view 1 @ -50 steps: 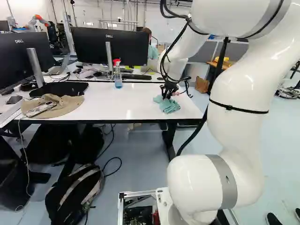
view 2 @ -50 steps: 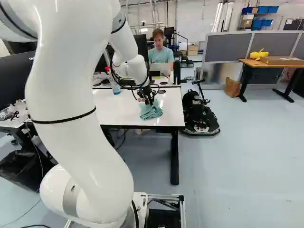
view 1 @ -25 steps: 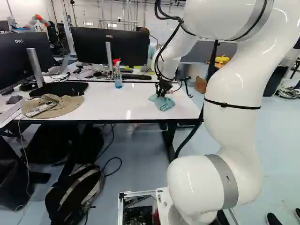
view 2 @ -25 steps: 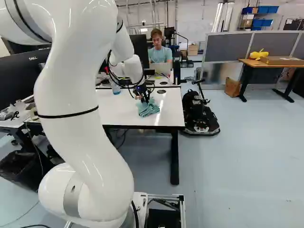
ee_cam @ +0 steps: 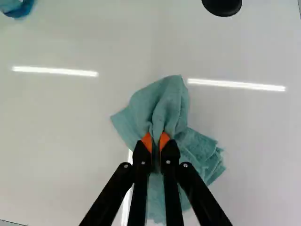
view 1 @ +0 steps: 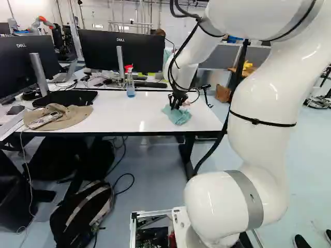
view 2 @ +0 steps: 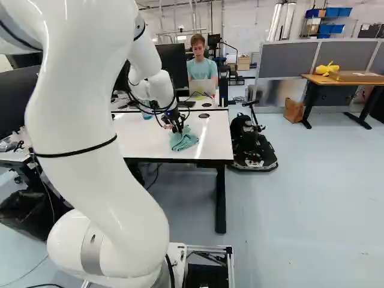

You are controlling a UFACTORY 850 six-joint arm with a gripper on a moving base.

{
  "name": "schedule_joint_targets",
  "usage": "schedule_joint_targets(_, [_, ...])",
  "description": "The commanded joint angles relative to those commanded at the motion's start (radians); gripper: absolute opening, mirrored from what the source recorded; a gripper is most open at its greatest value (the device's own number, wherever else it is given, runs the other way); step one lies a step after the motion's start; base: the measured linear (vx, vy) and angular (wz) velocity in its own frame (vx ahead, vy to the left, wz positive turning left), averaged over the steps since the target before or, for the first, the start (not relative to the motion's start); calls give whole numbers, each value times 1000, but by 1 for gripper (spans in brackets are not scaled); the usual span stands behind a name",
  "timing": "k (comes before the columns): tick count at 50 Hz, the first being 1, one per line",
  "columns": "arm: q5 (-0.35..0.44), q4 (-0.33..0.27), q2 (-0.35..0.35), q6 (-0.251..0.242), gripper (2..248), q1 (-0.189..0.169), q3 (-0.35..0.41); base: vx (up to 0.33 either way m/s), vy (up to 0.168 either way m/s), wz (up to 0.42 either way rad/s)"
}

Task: Clean the table with the green towel

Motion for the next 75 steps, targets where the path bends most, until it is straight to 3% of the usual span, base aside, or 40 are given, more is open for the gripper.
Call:
schedule_joint_targets(35, [0, 0, 164, 0, 38, -8, 184, 0, 0, 0])
schedule_joint_targets(62, [0, 0, 248, 0, 38, -97, 270, 0, 0, 0])
schedule_joint_targets(75, [0, 0, 257, 0, 38, -98, 273, 0, 0, 0])
